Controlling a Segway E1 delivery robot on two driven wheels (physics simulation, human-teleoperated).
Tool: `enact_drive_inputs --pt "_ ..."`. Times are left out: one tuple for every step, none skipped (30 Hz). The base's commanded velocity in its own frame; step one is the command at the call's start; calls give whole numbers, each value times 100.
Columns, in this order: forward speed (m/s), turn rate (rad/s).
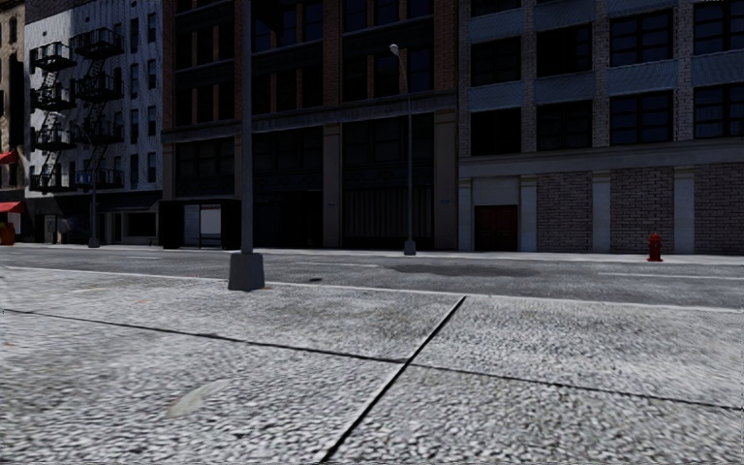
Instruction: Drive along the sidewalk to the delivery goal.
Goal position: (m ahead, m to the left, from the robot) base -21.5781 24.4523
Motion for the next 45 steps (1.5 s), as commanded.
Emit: enact_drive_inputs --pt "71 37" --pt "71 37" --pt "78 37" --pt "87 37" --pt "87 37" --pt "91 37" --pt "92 37" --pt "93 37" --pt "93 37" --pt "94 37" --pt "99 37" --pt "105 37" --pt "105 37" --pt "113 37" --pt "125 37" --pt "125 37" --pt "133 37" --pt "138 37" --pt "143 37" --pt "143 37" --pt "145 37" --pt "146 37" --pt "146 37" --pt "146 37" --pt "146 37" --pt "146 37" --pt "146 37" --pt "146 37" --pt "147 37" --pt "147 37" --pt "147 37" --pt "147 37" --pt "147 37" --pt "147 38" --pt "147 38" --pt "147 45" --pt "147 50" --pt "147 50" --pt "147 54" --pt "147 56" --pt "147 56" --pt "147 56" --pt "147 56" --pt "147 56" --pt "147 56"
